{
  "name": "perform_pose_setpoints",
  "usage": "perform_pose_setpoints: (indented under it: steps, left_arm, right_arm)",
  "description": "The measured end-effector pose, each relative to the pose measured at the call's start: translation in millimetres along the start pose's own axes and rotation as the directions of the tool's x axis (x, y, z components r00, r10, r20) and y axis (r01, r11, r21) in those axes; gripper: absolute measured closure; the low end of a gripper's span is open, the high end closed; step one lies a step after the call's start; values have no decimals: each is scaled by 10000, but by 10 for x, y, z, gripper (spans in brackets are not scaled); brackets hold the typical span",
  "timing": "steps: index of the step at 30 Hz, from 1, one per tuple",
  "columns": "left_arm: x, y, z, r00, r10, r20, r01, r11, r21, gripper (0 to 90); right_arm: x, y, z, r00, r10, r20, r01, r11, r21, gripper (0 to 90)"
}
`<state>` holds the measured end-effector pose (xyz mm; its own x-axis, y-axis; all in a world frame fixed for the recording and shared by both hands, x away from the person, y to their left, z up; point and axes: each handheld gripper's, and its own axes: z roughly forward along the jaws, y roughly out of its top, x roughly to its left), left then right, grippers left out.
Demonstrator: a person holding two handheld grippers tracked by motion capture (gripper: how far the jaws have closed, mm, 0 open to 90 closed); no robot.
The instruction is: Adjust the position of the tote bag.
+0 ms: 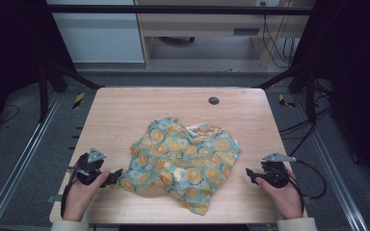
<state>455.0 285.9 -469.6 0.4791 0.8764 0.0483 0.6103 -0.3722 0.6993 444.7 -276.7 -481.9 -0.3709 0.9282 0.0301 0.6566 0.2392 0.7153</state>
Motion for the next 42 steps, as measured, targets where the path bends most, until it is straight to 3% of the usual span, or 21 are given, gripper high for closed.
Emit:
perform_pose_setpoints:
  steps: [7,13,16,19,20,22,26,28,36,42]
  left_arm:
    - [-73,7,-9,9997,130,194,-128,9999,-103,76]
    - [-92,60,-4,9992,106,390,-92,9993,-355,84]
    - [-90,160,25,9995,140,297,-126,9988,-464,88]
    - [-106,369,46,9983,499,308,-478,9967,-652,95]
    - [-106,369,46,9983,499,308,-478,9967,-652,96]
    - [-127,522,90,9961,852,236,-838,9950,-540,99]
    - [-145,649,162,9948,956,344,-936,9941,-540,100]
    - [-158,703,200,9943,984,401,-962,9939,-540,101]
    - [-205,858,283,9917,1167,530,-1148,9927,-374,101]
    - [-216,911,298,9910,1199,587,-1179,9923,-373,101]
  right_arm:
    - [46,19,-8,9979,-55,-641,65,9999,146,409]
    - [92,125,27,9935,-500,-1020,520,9985,173,488]
    - [72,201,41,9940,-591,-916,608,9980,160,518]
    - [42,408,131,9913,-857,-998,878,9960,170,554]
    - [42,408,131,9913,-857,-998,878,9960,170,554]
    - [22,550,241,9905,-909,-1033,941,9952,267,552]
    - [1,674,394,9908,-830,-1066,874,9955,369,519]
    - [-8,754,569,9921,-741,-1009,804,9949,606,462]
    - [-45,804,845,9921,-421,-1178,532,9942,933,349]
    - [-27,792,926,9889,-547,-1385,705,9912,1122,402]
